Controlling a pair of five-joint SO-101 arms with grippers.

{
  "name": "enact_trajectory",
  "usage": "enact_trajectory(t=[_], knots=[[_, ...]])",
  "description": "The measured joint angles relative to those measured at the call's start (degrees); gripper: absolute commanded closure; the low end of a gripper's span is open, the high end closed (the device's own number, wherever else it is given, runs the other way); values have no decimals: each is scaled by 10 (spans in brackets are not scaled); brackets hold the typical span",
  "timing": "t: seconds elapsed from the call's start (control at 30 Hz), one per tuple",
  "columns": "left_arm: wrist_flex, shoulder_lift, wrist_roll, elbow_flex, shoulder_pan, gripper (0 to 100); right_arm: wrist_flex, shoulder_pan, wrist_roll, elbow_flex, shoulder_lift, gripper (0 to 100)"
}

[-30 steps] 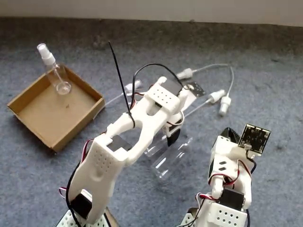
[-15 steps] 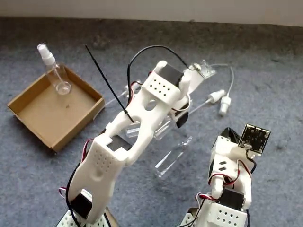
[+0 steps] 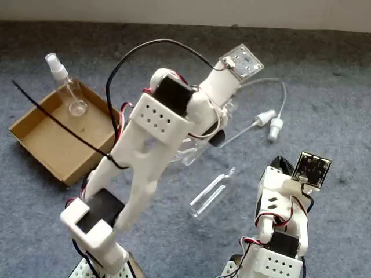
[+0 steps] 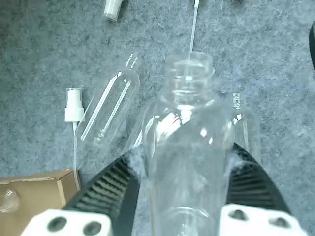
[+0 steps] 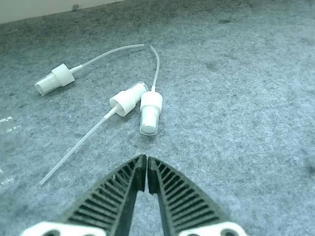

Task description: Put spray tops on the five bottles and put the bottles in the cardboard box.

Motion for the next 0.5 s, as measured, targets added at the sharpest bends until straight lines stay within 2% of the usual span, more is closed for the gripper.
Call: enact_trajectory(t=[0.4,0.5], knots=[[2,-273,-1,205,0,881,0,-1,0,0,0,995],[2,-338,-1,273,0,881,0,-24,0,0,0,995]])
